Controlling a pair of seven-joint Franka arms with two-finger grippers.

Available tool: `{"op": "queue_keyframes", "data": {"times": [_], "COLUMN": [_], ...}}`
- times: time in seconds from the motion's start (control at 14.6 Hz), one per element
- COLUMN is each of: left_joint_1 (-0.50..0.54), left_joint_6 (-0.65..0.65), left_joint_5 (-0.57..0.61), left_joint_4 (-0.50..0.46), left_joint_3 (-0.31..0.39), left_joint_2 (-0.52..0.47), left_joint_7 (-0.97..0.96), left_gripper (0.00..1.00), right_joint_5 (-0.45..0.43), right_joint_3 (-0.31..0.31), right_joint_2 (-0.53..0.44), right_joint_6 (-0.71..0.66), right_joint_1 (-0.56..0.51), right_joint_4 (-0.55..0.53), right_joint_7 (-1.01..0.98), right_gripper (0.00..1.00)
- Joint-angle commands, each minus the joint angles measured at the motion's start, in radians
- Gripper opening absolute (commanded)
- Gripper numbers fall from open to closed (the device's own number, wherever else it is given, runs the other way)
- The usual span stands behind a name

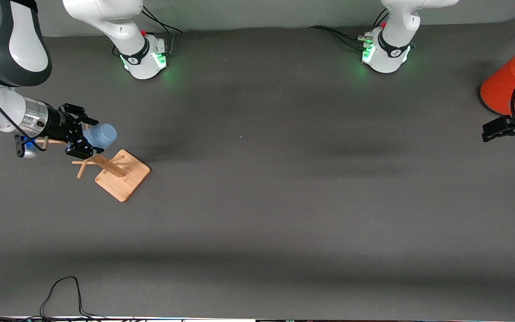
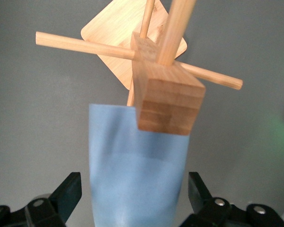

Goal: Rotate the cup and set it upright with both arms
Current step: 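Close the right gripper around the blue cup's base on the peg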

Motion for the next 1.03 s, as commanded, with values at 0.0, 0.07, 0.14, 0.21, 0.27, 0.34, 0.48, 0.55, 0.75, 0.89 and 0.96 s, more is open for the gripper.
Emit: {"op": "queue_keyframes", "data": {"times": [0.0,0.07,0.14,0.21,0.27,0.34,0.48,0.55,0.75,0.89,0.96], "left_joint_1": [-0.007,-0.007,-0.007,-0.006,-0.007,-0.007,-0.007,-0.006,-0.006,-0.006,-0.006], "left_joint_6": [0.010,0.010,0.010,0.010,0.010,0.010,0.010,0.010,0.010,0.010,0.010], "left_joint_5": [0.015,0.015,0.015,0.015,0.015,0.015,0.015,0.015,0.015,0.015,0.015], "left_joint_4": [-0.001,-0.001,-0.001,-0.001,-0.001,-0.001,-0.001,-0.001,-0.001,-0.001,-0.003], "left_joint_3": [0.004,0.004,0.004,0.004,0.004,0.004,0.004,0.004,0.004,0.004,0.004], "left_joint_2": [-0.001,-0.001,-0.001,-0.002,-0.001,-0.001,-0.001,-0.002,-0.001,-0.001,-0.001], "left_joint_7": [-0.001,-0.001,-0.001,-0.001,-0.001,-0.001,-0.001,-0.001,-0.001,-0.001,-0.001], "left_gripper": [1.00,1.00,1.00,1.00,1.00,1.00,1.00,1.00,1.00,1.00,1.00], "right_joint_5": [-0.013,-0.013,-0.013,-0.013,-0.013,-0.013,-0.013,-0.012,-0.009,0.004,0.008], "right_joint_3": [0.004,0.001,0.001,0.001,0.001,0.001,-0.001,-0.002,-0.002,-0.002,-0.001], "right_joint_2": [-0.024,-0.024,-0.021,-0.021,-0.019,-0.019,-0.021,-0.021,-0.025,-0.022,-0.022], "right_joint_6": [0.055,0.069,0.073,0.075,0.075,0.073,0.070,0.067,0.049,0.000,-0.019], "right_joint_1": [-0.004,-0.004,-0.004,-0.004,-0.004,-0.004,-0.004,-0.004,-0.004,-0.004,-0.004], "right_joint_4": [-0.048,-0.056,-0.056,-0.056,-0.056,-0.056,-0.053,-0.052,-0.035,0.005,0.019], "right_joint_7": [-0.030,-0.032,-0.035,-0.037,-0.037,-0.038,-0.038,-0.038,-0.032,-0.017,-0.011], "right_gripper": [1.00,1.00,1.00,0.96,0.91,0.87,0.84,0.84,0.84,0.84,0.84]}}
